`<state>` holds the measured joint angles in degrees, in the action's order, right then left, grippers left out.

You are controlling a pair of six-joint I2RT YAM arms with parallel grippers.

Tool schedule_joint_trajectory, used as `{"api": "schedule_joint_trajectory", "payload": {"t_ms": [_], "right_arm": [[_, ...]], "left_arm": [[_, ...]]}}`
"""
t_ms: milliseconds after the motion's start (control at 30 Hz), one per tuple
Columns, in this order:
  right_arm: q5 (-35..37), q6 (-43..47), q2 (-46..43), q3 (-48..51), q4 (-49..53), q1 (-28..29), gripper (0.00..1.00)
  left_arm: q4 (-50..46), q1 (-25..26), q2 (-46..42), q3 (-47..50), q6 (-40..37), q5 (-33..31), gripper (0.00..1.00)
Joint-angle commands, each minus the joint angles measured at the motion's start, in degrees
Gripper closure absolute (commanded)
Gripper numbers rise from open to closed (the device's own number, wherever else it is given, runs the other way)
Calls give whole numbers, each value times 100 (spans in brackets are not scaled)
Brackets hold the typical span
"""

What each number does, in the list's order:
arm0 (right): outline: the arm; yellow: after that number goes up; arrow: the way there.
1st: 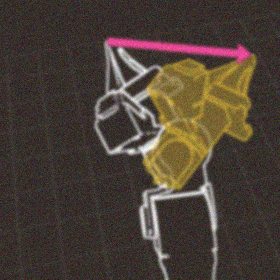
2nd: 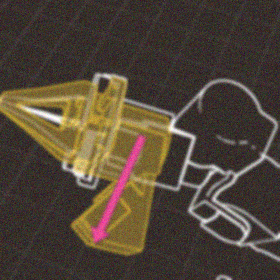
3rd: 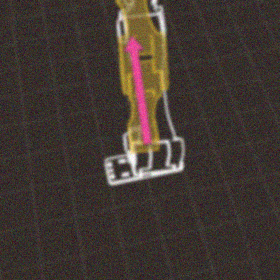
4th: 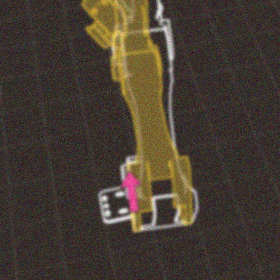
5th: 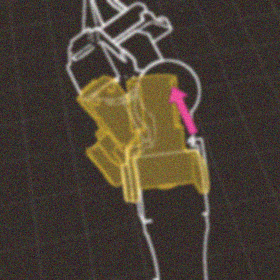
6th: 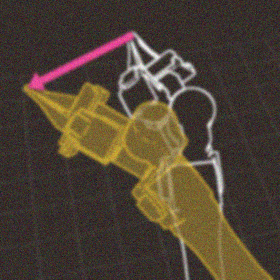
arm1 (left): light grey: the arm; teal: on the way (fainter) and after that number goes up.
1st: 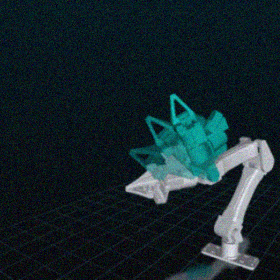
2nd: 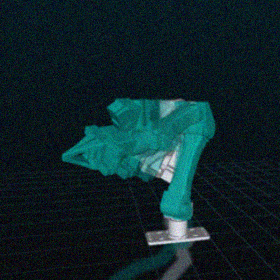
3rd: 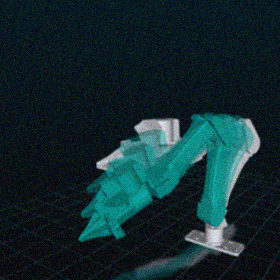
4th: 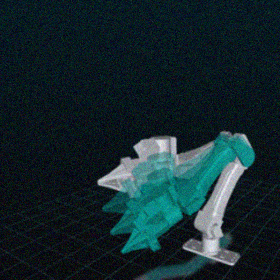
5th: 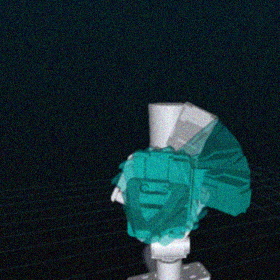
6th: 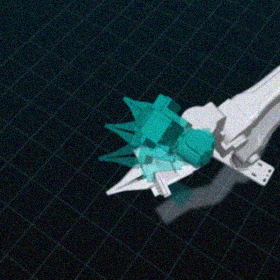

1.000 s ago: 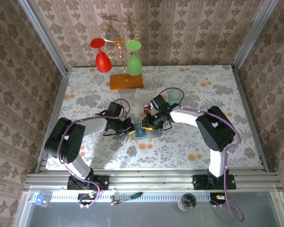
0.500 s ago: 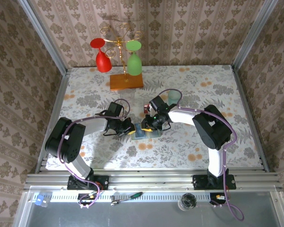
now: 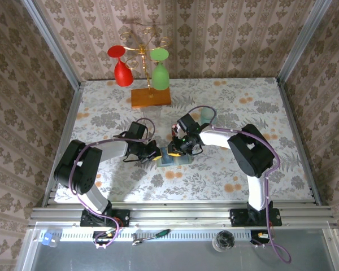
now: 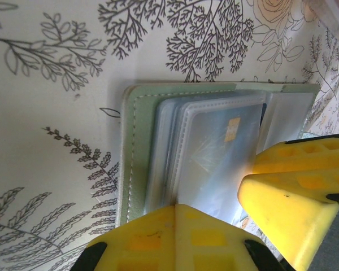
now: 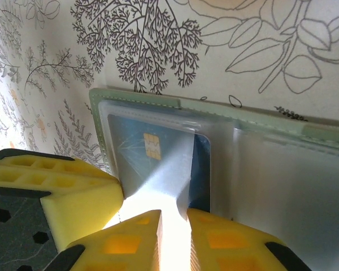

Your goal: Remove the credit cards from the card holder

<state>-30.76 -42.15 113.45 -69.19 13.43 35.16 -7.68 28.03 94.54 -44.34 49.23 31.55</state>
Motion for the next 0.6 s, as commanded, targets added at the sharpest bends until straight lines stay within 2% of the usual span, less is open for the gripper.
{"api": "schedule_joint_trajectory", "payload": {"t_ms": [0,167,333,567], "right_arm": [[-180,102,120,-117,124,35,78],[74,181,82,-112,396,35,73],[441,300,-39,-120,648,39,72],[593,413,-128,-154,755,35,72]], "left_arm": [[-242,-35,165,-40,-144,-122,100],[-249,-32,161,-40,-146,-115,100],[-251,-32,167,-40,-143,-119,100],[-269,-30,139,-41,-151,-130,100]]}}
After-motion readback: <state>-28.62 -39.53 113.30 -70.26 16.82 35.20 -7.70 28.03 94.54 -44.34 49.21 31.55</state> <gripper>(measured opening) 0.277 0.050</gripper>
